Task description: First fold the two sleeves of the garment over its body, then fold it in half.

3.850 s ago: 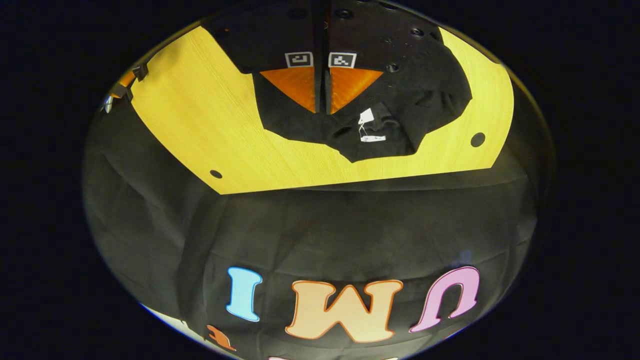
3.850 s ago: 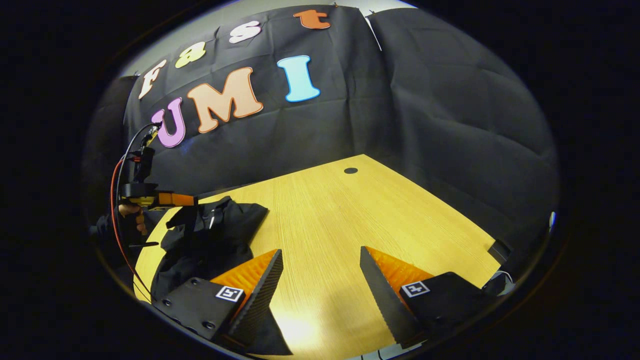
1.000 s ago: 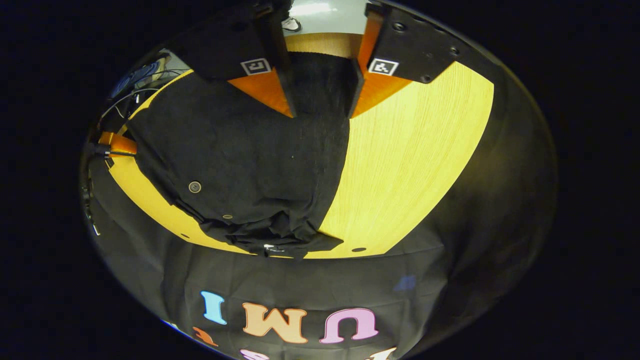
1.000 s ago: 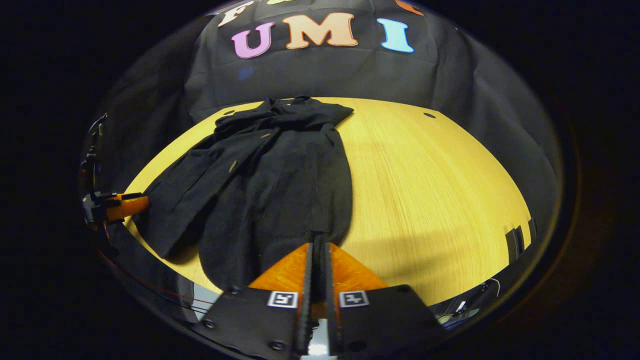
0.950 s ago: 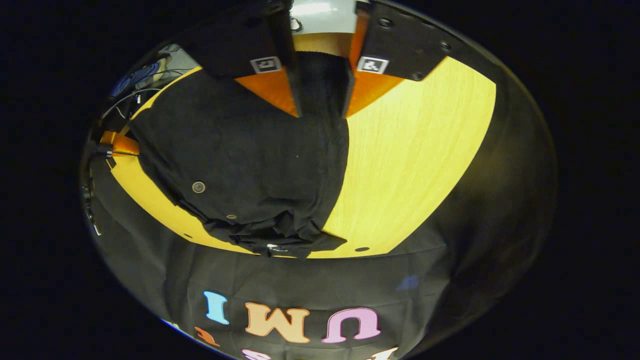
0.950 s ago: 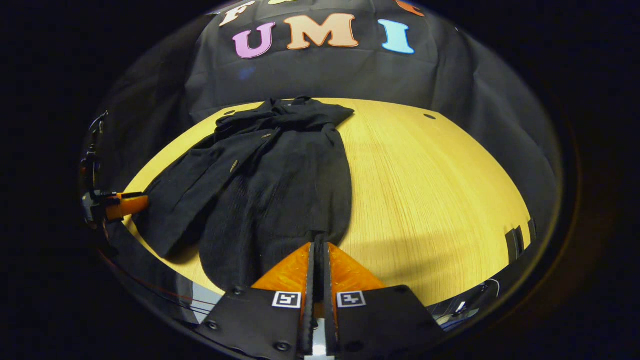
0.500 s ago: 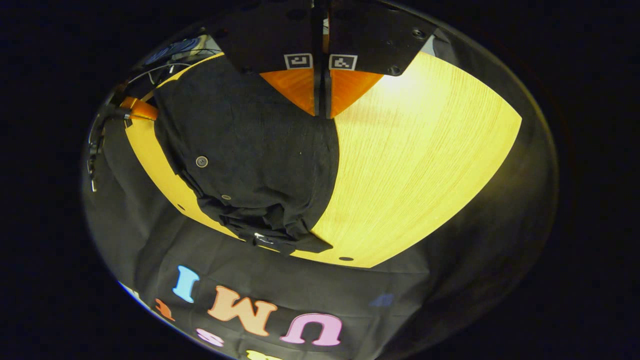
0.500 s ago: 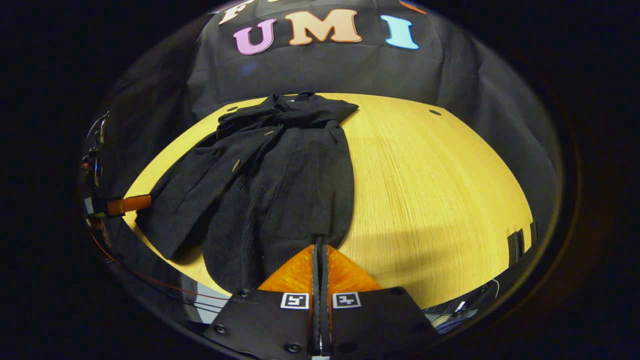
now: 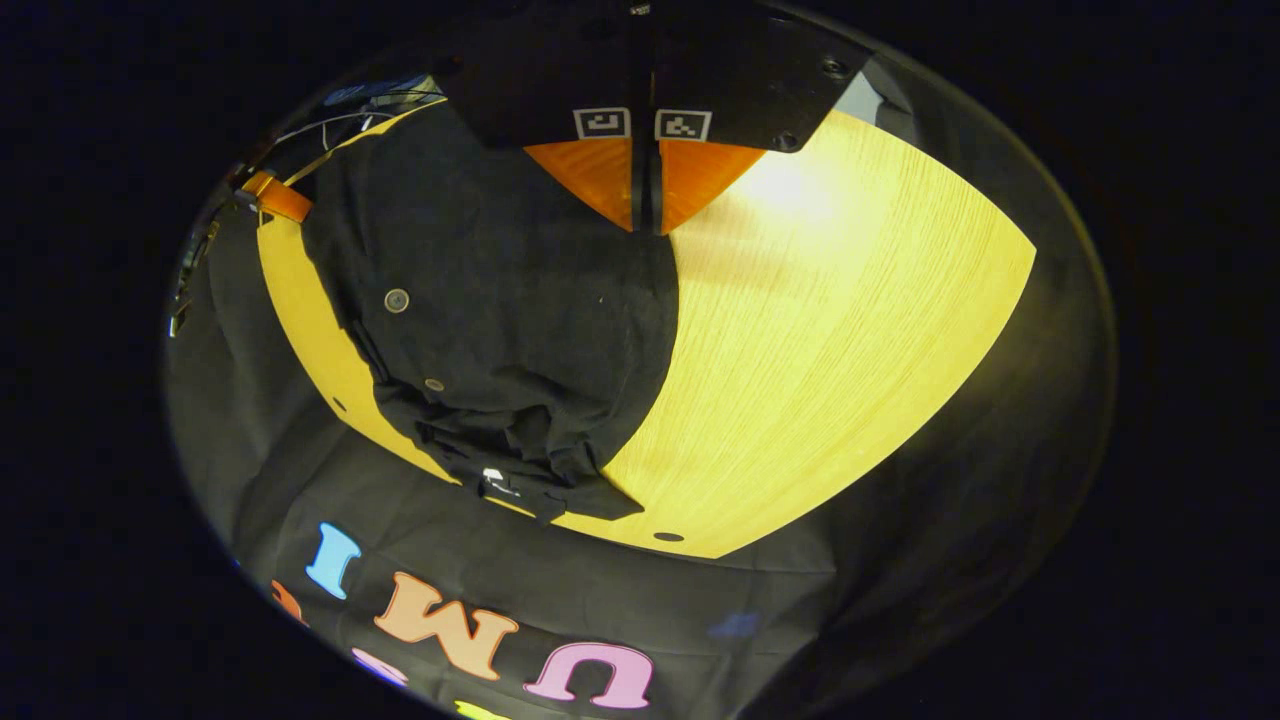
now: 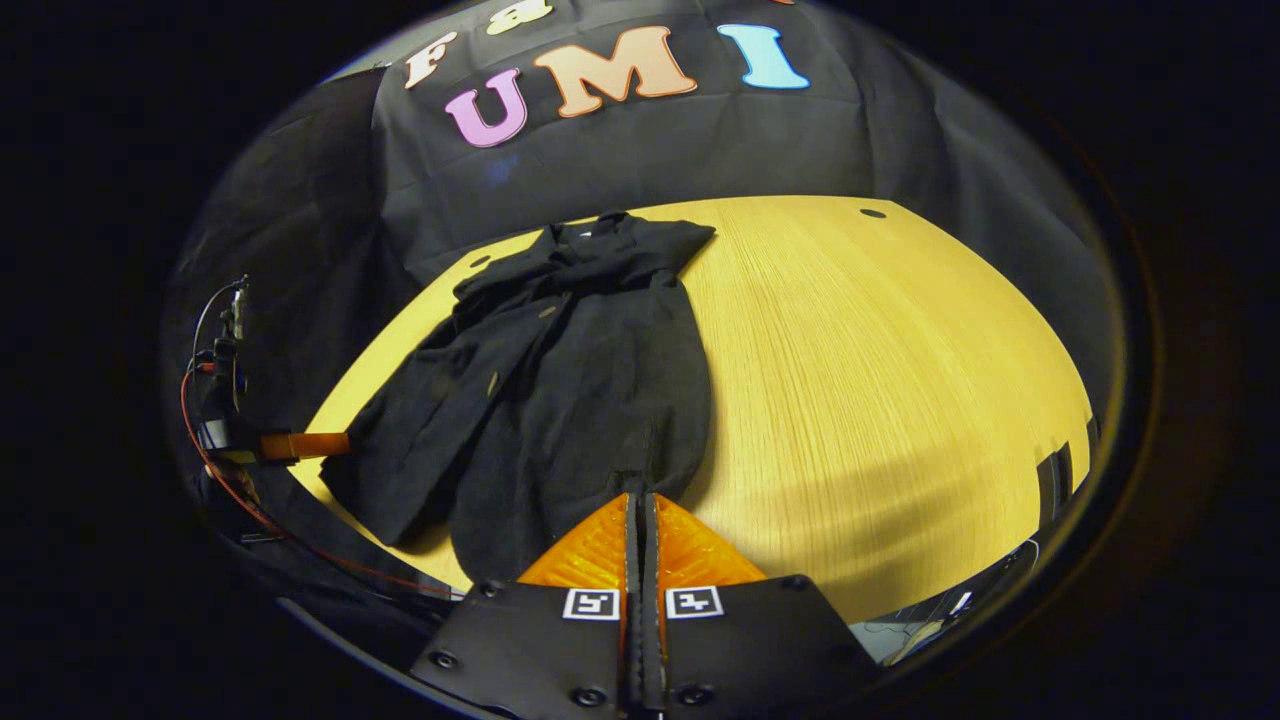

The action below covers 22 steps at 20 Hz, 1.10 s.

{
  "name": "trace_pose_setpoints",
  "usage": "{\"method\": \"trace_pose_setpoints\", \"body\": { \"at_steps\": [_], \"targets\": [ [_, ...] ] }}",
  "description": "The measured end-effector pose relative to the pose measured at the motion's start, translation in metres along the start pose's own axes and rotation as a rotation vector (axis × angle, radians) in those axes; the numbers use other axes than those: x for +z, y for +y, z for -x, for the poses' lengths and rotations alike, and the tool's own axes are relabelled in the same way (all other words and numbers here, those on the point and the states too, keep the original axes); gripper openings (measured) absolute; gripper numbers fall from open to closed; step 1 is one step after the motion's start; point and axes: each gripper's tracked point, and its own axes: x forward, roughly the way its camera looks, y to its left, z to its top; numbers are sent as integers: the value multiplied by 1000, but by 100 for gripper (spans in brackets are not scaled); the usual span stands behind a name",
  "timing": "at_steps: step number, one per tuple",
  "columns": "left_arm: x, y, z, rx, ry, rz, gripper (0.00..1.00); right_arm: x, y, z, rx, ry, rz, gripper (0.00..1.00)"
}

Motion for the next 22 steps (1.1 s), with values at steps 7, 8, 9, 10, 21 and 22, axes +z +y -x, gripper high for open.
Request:
{"method": "trace_pose_setpoints", "body": {
  "at_steps": [7, 8, 9, 10, 21, 22],
  "targets": [
    [58, -33, 15, -64, -101, -48, 0, 80, 27, 8, 40, -144, 44, 3],
    [72, -38, 16, -73, -123, -56, 0, 89, 34, 8, 52, -157, 41, 3],
    [85, -43, 17, -80, -149, -64, 0, 96, 39, 9, 61, -170, 52, 3],
    [99, -46, 18, -86, -175, -73, 0, 105, 42, 8, 63, -178, 73, 2],
    [164, -55, 6, -89, -241, -162, 0, 196, 58, 3, 75, -306, 102, 2],
    [168, -55, 3, -89, -242, -156, 0, 203, 58, 1, 72, -316, 97, 2]
  ]
}}
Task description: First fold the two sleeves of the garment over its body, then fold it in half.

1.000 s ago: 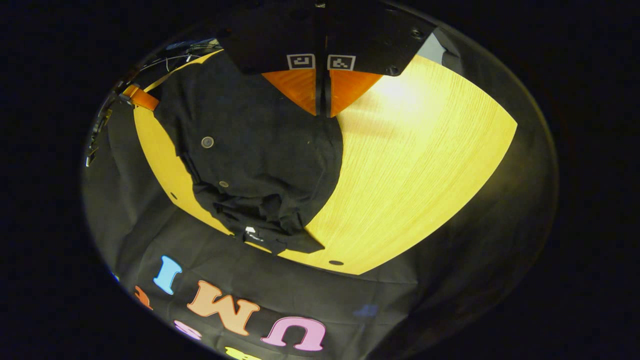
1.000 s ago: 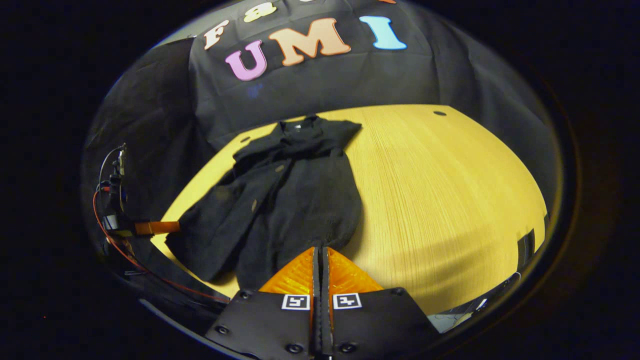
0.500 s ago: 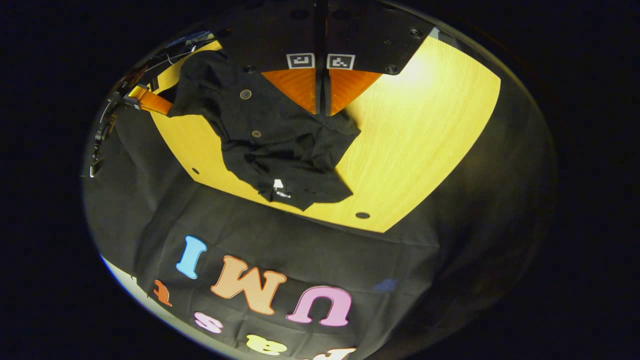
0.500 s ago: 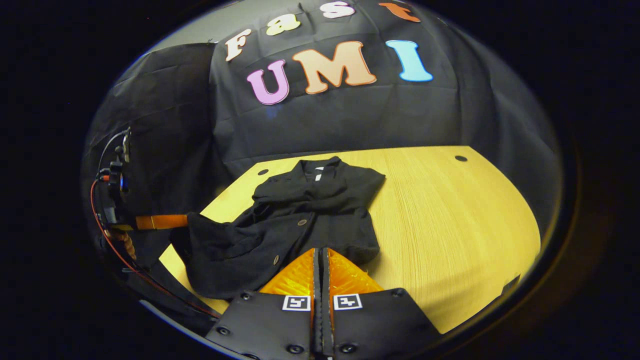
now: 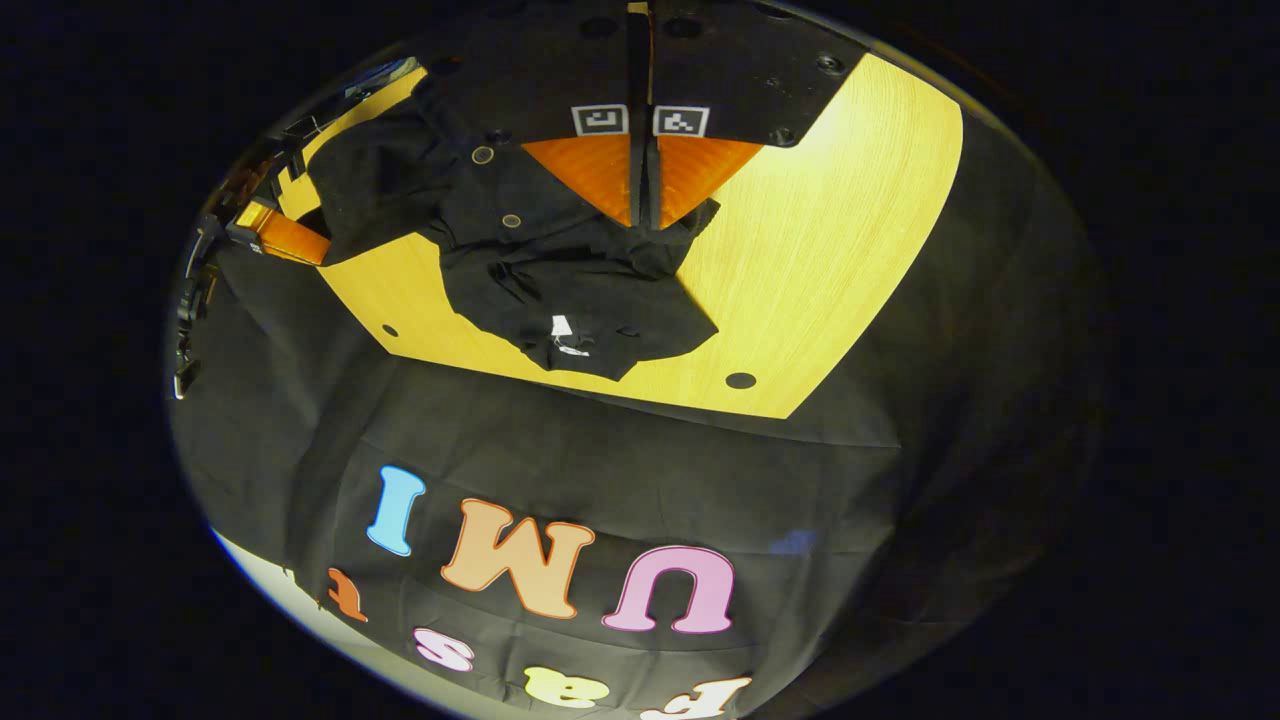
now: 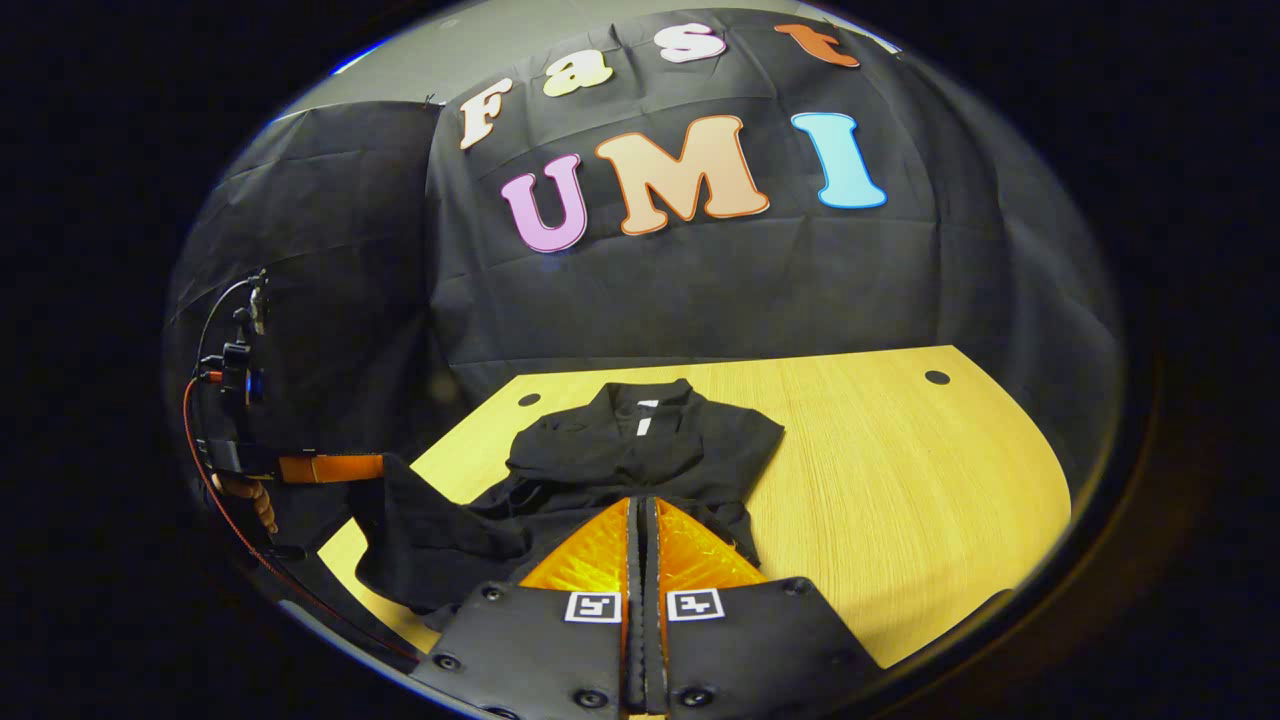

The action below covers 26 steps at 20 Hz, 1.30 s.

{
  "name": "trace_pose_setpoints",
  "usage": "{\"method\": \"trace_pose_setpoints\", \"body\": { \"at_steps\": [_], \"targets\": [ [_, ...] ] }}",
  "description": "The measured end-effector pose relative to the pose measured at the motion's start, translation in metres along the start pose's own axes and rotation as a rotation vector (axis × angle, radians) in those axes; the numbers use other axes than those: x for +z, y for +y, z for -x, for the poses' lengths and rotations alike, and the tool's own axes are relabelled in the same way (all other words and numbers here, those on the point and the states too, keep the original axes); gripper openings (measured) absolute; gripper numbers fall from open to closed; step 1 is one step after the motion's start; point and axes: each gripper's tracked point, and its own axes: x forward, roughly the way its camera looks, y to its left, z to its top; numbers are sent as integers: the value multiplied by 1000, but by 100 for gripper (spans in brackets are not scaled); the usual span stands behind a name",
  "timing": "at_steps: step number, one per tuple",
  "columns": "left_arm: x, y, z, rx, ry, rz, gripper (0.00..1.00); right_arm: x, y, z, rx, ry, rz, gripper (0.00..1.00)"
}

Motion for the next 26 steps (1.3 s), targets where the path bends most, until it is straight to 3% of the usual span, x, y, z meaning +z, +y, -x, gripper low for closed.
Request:
{"method": "trace_pose_setpoints", "body": {
  "at_steps": [10, 26],
  "targets": [
    [55, 10, -46, 3, -26, -25, 0, 65, -14, -44, -36, -77, -13, 3],
    [113, 13, -137, -21, -54, -56, 0, 117, -43, -125, -118, -98, -63, 2]
  ]
}}
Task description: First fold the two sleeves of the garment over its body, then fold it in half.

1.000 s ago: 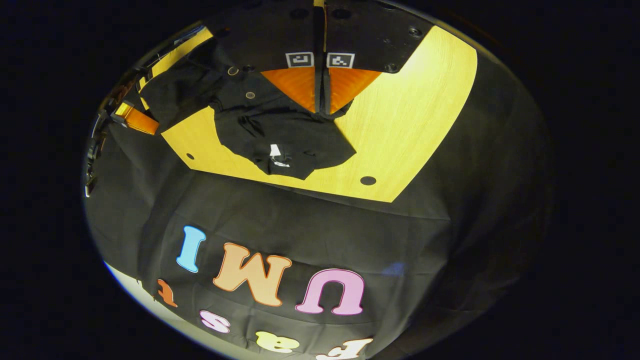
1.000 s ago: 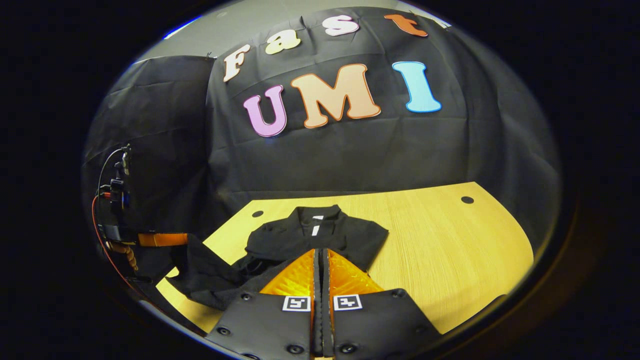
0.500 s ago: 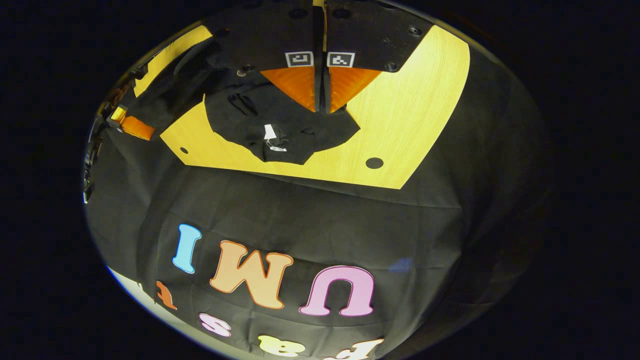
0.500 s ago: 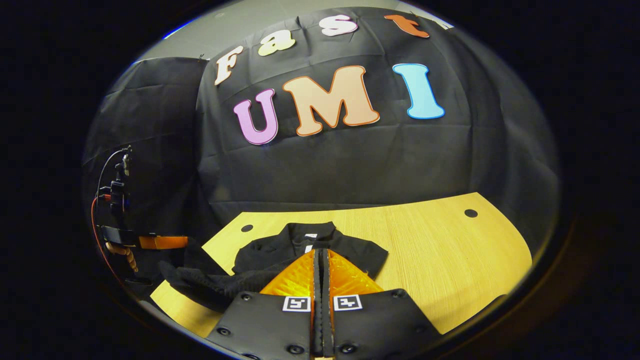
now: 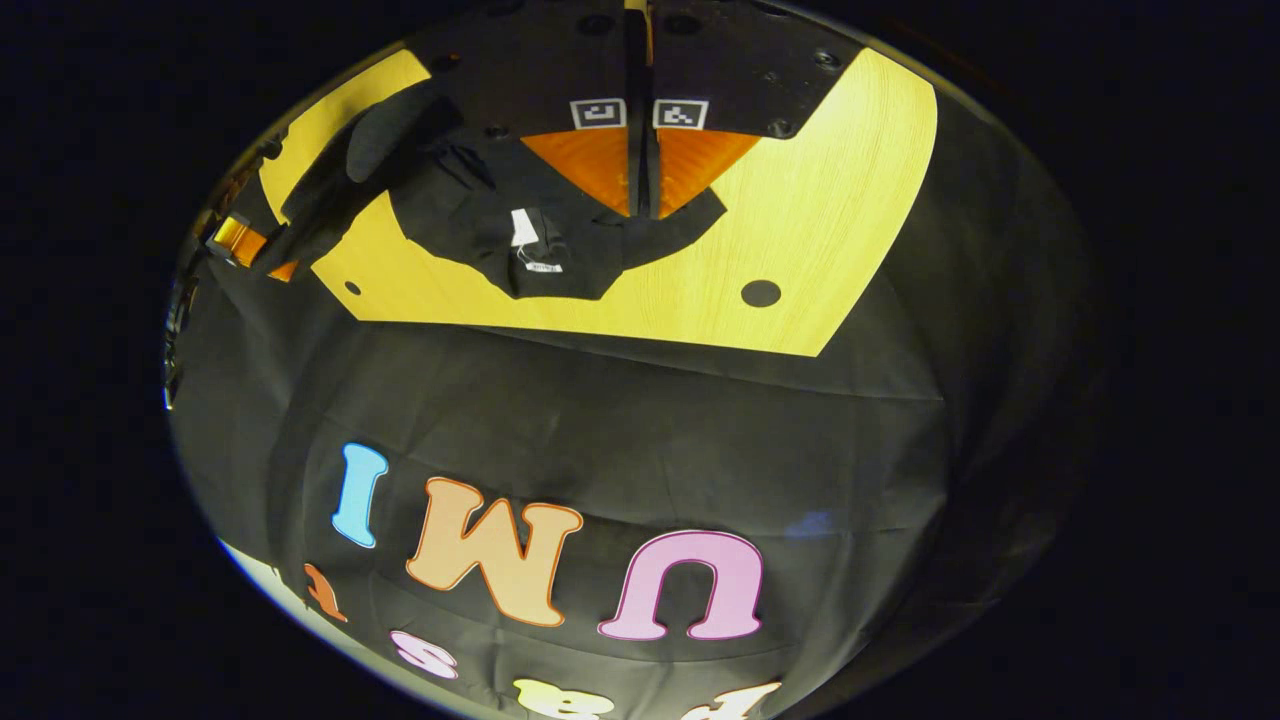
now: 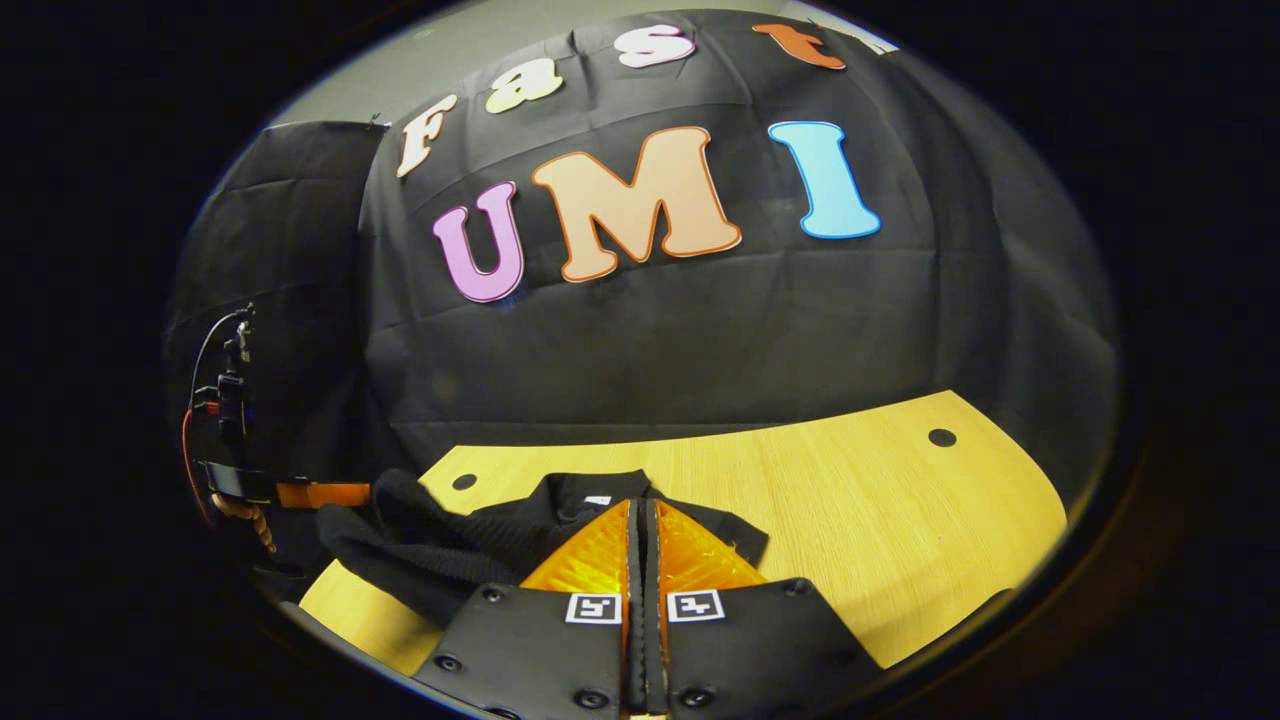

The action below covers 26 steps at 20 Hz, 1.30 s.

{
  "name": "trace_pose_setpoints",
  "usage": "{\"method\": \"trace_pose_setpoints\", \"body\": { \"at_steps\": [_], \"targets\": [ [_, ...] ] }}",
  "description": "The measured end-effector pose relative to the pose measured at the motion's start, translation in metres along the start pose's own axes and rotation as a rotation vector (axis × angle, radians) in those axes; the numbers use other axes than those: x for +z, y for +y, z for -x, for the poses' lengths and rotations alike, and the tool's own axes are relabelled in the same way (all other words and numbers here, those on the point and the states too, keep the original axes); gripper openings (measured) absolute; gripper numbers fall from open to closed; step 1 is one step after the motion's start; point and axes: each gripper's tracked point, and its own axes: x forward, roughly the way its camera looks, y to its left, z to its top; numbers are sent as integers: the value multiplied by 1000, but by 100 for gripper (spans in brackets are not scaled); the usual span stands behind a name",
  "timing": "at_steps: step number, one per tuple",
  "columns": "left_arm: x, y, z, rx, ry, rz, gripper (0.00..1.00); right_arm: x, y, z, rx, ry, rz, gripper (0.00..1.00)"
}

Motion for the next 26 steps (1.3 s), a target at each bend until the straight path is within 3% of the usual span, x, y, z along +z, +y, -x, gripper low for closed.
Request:
{"method": "trace_pose_setpoints", "body": {
  "at_steps": [6, 7, 8, 10, 11, 12, 14, 15, 16, 17, 18, 22, 23, 25, 26],
  "targets": [
    [17, -4, -32, -18, -31, -79, 0, 6, -20, -32, -58, 4, -18, 2],
    [21, 6, -35, 29, -49, -92, 0, 1, -26, -39, -83, 22, -30, 3],
    [30, 15, -43, 71, -71, -107, 33, -3, -31, -45, -102, 35, -43, 9],
    [41, 21, -45, 107, -148, -114, 100, 4, -37, -44, -153, 10, -33, 63],
    [53, 16, -39, 92, -179, -106, 93, 10, -37, -45, -158, -15, -18, 91],
    [55, 15, -38, 87, -194, -103, 93, 15, -35, -45, -159, -32, -5, 97],
    [55, 19, -34, 97, -204, -109, 94, 15, -32, -37, -166, -42, 12, 97],
    [57, 19, -30, 96, -207, -111, 94, 13, -30, -34, -169, -36, 11, 91],
    [59, 19, -27, 99, -215, -113, 94, 14, -30, -29, -173, -40, 13, 97],
    [63, 20, -23, 100, -228, -116, 95, 20, -28, -23, -181, -57, 20, 92],
    [70, 18, -16, 101, -248, -117, 95, 27, -26, -14, -190, -84, 26, 97],
    [96, -3, 28, 82, -357, -155, 94, 55, -5, 45, -179, -214, 45, 97],
    [102, -10, 43, 83, -388, -158, 94, 63, 0, 62, -170, -261, 65, 92],
    [114, -26, 80, 83, -463, -147, 94, 70, 6, 94, -153, -327, 106, 97],
    [118, -33, 98, 85, -500, -138, 94, 68, 11, 113, -135, -342, 119, 93]
  ]
}}
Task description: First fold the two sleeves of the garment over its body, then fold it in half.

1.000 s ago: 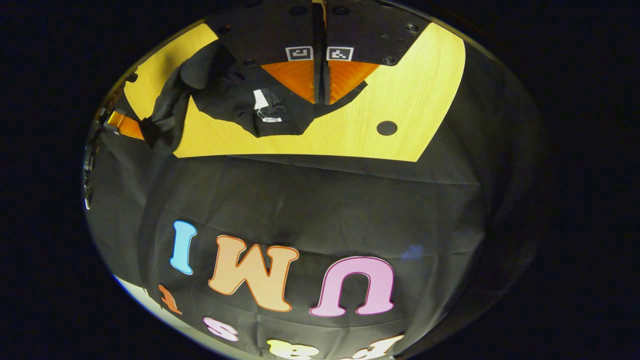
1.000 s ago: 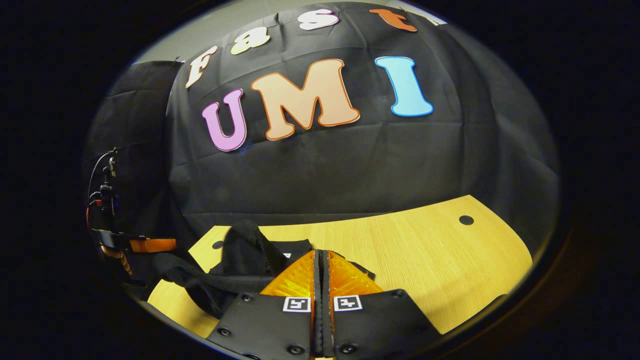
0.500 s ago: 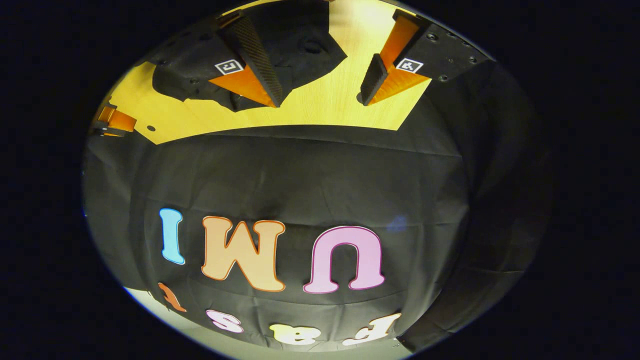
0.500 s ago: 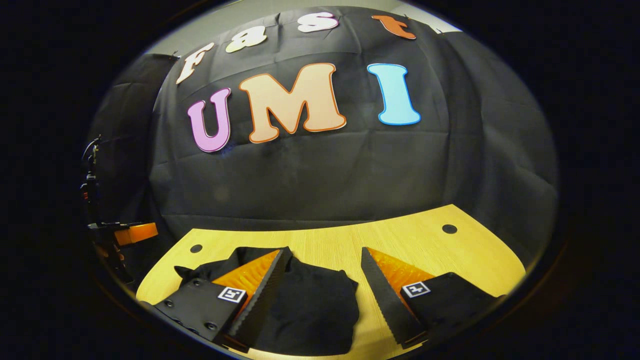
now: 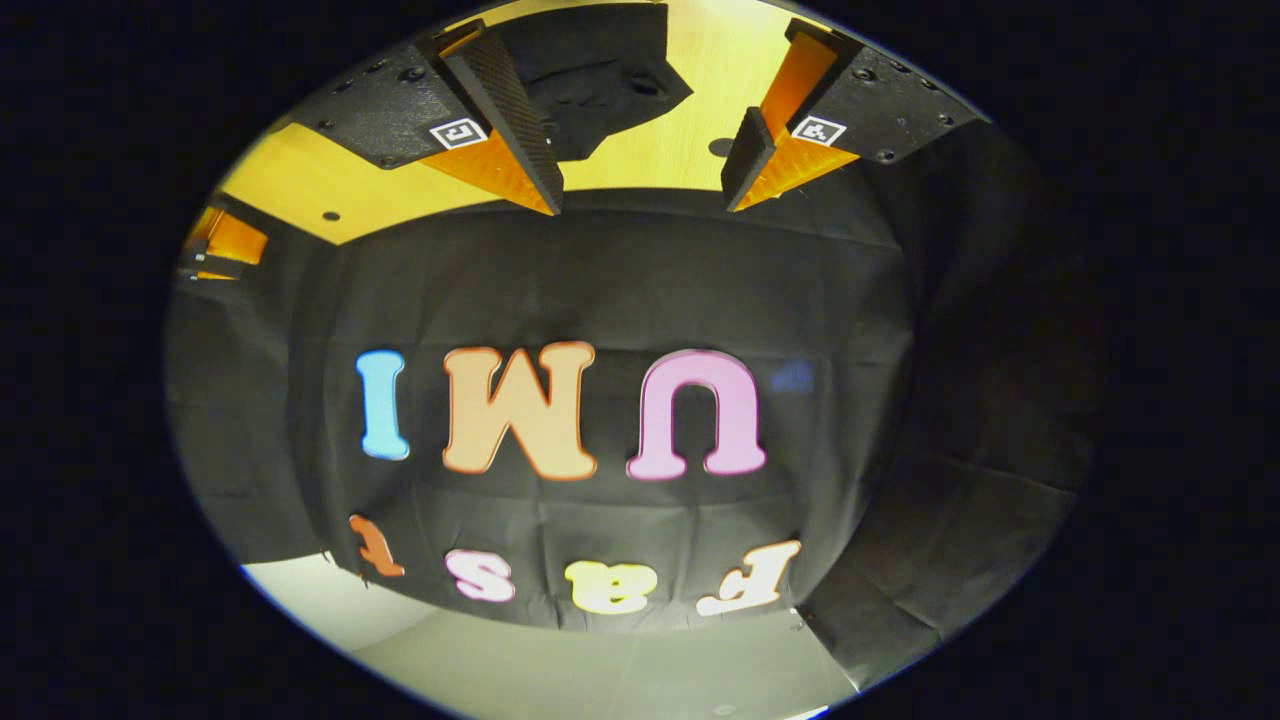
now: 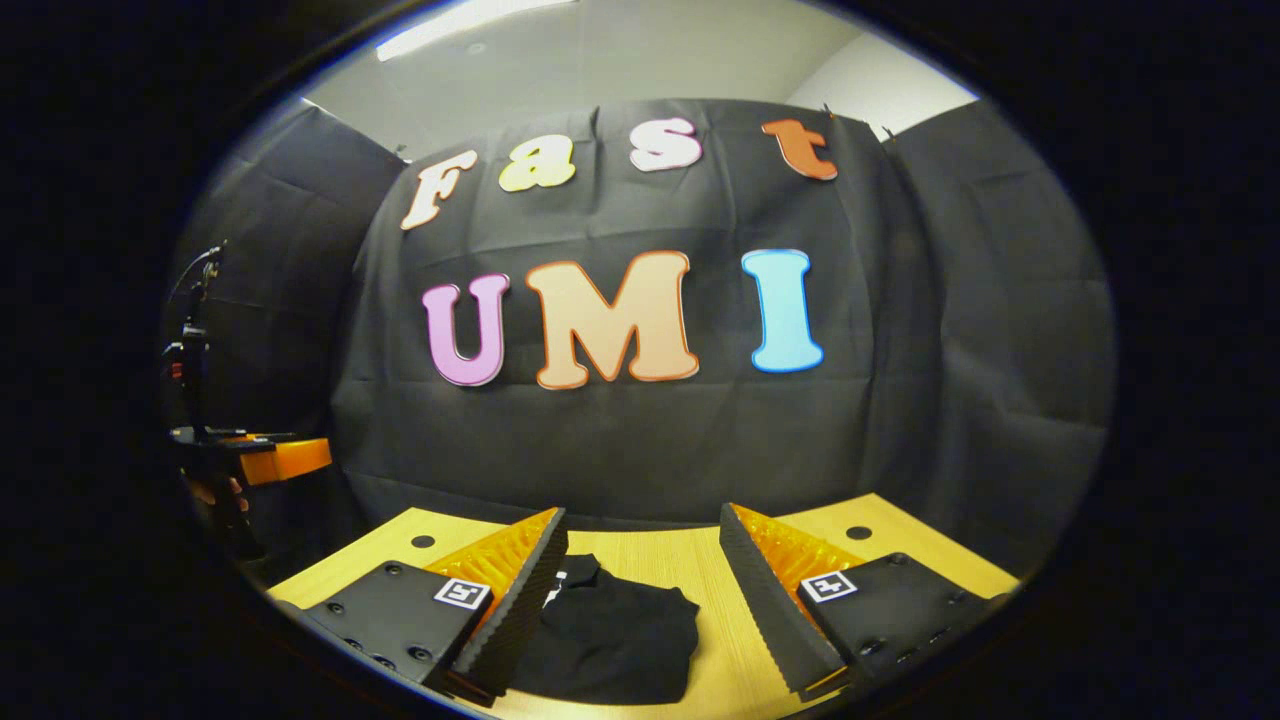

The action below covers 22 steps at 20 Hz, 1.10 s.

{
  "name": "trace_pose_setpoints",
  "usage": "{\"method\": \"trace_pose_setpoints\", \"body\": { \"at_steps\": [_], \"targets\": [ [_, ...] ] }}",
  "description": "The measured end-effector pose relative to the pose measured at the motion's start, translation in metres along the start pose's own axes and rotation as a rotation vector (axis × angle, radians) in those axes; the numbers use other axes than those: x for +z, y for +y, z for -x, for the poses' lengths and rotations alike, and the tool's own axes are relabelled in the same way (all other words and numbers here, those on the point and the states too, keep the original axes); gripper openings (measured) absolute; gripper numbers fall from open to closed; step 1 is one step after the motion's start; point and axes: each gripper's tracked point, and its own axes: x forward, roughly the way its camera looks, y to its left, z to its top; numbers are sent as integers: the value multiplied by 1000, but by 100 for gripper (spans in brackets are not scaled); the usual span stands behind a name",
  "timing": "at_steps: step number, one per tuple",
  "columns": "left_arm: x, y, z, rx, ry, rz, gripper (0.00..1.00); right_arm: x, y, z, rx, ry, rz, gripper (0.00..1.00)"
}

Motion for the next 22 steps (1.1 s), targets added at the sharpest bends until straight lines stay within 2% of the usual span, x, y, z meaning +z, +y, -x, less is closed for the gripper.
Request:
{"method": "trace_pose_setpoints", "body": {
  "at_steps": [1, 2, 4, 8, 9, 11, 14, 15, 16, 22],
  "targets": [
    [11, -4, 16, 5, -33, 6, 94, 4, 1, 18, 16, -14, 3, 96],
    [20, -9, 33, 13, -57, 5, 94, 8, 1, 33, 32, -30, 2, 93],
    [34, -13, 65, 34, -101, -13, 94, 12, -1, 65, 52, -56, -6, 96],
    [47, -25, 122, 63, -134, -15, 94, 13, 0, 124, 80, -76, -49, 92],
    [53, -25, 133, 78, -153, -16, 94, 12, 0, 137, 86, -77, -56, 96],
    [62, -25, 153, 106, -186, -39, 93, 12, -2, 161, 89, -91, -51, 96],
    [69, -39, 171, 90, -193, -83, 93, 6, -3, 185, 101, -94, -38, 96],
    [72, -42, 175, 85, -194, -93, 94, 6, -5, 190, 103, -93, -45, 92],
    [75, -46, 177, 80, -200, -99, 94, 6, -5, 193, 106, -93, -55, 96],
    [74, -57, 192, 57, -194, -96, 94, 13, -8, 206, 113, -118, -78, 96]
  ]
}}
